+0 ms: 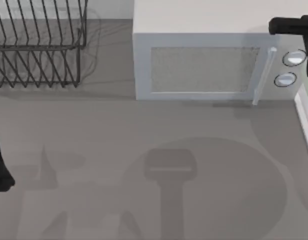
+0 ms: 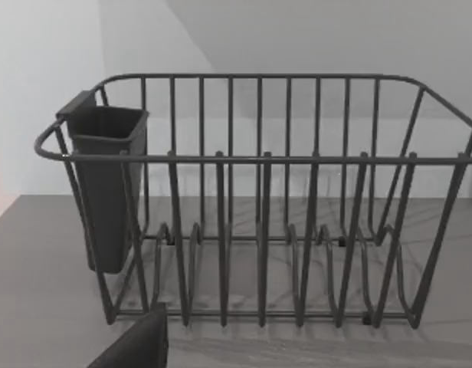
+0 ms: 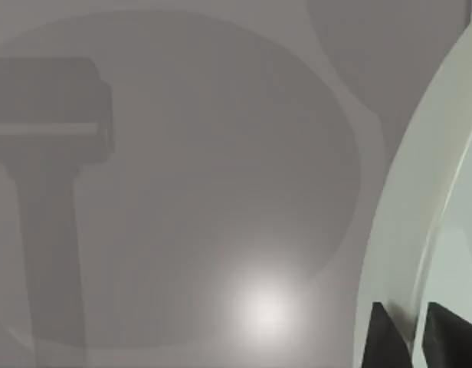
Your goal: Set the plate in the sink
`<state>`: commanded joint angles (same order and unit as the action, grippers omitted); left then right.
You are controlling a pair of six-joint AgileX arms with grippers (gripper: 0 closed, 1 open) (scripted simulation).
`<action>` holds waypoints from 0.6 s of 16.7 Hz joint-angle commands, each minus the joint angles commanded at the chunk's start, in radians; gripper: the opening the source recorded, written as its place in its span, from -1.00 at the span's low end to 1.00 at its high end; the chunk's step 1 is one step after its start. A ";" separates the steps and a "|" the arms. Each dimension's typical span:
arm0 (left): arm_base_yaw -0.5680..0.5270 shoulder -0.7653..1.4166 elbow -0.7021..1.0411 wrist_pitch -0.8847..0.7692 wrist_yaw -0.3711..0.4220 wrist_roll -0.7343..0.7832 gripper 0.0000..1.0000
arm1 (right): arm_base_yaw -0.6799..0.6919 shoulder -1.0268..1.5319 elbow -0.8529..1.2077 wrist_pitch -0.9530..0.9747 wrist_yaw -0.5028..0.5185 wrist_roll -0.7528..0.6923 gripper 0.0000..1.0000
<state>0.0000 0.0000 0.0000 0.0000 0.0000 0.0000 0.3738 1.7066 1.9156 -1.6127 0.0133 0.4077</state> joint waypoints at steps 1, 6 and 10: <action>0.000 0.000 0.000 0.000 0.000 0.000 1.00 | 0.000 0.026 0.027 -0.030 -0.004 -0.003 -1.00; 0.000 0.000 0.000 0.000 0.000 0.000 1.00 | 0.002 0.053 0.052 -0.060 -0.008 -0.006 -1.00; 0.000 0.000 0.000 0.000 0.000 0.000 1.00 | -0.024 0.074 0.072 -0.059 -0.001 -0.021 -1.00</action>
<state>0.0000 0.0000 0.0000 0.0000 0.0000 0.0000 0.3494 1.7801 1.9880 -1.6722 0.0122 0.3866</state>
